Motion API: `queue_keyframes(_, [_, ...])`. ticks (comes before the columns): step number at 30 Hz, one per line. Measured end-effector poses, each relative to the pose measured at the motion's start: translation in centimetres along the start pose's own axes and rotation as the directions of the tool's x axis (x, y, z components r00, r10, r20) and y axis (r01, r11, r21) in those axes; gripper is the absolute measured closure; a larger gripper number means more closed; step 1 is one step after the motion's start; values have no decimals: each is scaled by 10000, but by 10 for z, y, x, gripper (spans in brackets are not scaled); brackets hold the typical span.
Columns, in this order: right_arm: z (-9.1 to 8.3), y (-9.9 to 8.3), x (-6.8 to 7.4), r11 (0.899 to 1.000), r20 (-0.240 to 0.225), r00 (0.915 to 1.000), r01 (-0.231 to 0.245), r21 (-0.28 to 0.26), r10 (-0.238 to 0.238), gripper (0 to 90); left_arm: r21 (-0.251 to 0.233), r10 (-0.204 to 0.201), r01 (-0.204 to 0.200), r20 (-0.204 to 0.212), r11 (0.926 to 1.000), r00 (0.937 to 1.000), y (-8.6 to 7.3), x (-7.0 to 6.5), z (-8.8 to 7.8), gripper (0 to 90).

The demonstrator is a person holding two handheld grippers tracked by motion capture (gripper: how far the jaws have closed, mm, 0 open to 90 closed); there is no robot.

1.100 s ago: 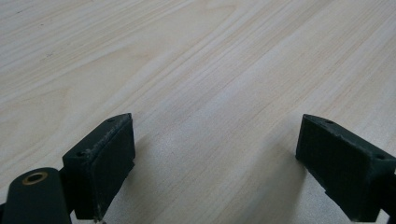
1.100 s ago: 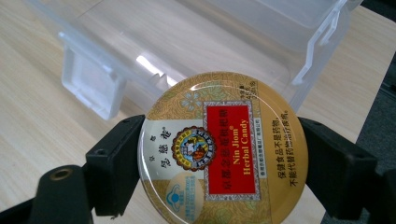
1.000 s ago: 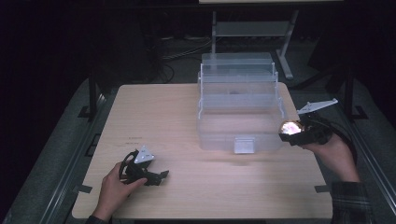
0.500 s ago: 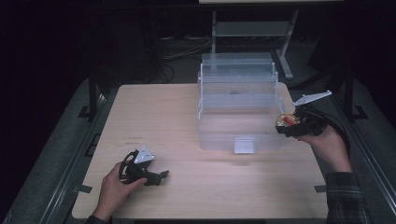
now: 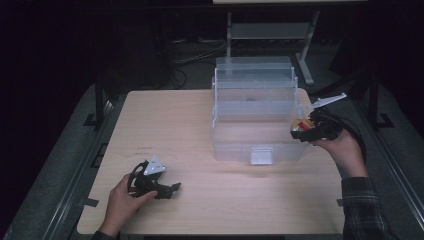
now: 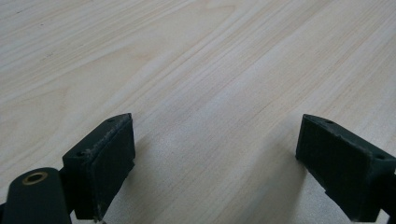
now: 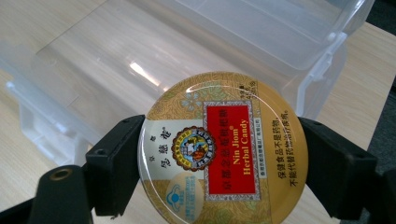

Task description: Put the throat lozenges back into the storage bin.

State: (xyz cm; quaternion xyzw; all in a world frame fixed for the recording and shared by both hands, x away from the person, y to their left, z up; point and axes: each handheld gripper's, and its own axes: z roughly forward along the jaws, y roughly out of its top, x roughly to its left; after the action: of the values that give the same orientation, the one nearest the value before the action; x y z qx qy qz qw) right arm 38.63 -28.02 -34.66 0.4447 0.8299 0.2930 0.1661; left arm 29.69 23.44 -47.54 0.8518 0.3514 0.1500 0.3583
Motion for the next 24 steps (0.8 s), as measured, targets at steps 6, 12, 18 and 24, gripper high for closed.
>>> queue_keyframes(6, [9, 3, 0, 9999, -46, 10000, -31, 103, 31, 193, 1, 2, -2, 2, 10000, 10000, 0, 0, 0, 110])
queue_keyframes(12, [16, 4, -1, 9998, -77, 9999, -89, 205, 90, 193, -9, -12, 12, 2, 10000, 10000, 0, 0, 0, 110])
queue_keyframes(18, [18, 5, -1, 9997, -94, 9999, -81, 233, 84, 192, -10, -13, 13, 1, 10000, 10000, 0, 0, 0, 110])
queue_keyframes(24, [18, 6, 0, 9999, -190, 9998, -110, 125, 112, 174, -10, -13, 13, 1, 10000, 10000, 0, 0, 0, 109])
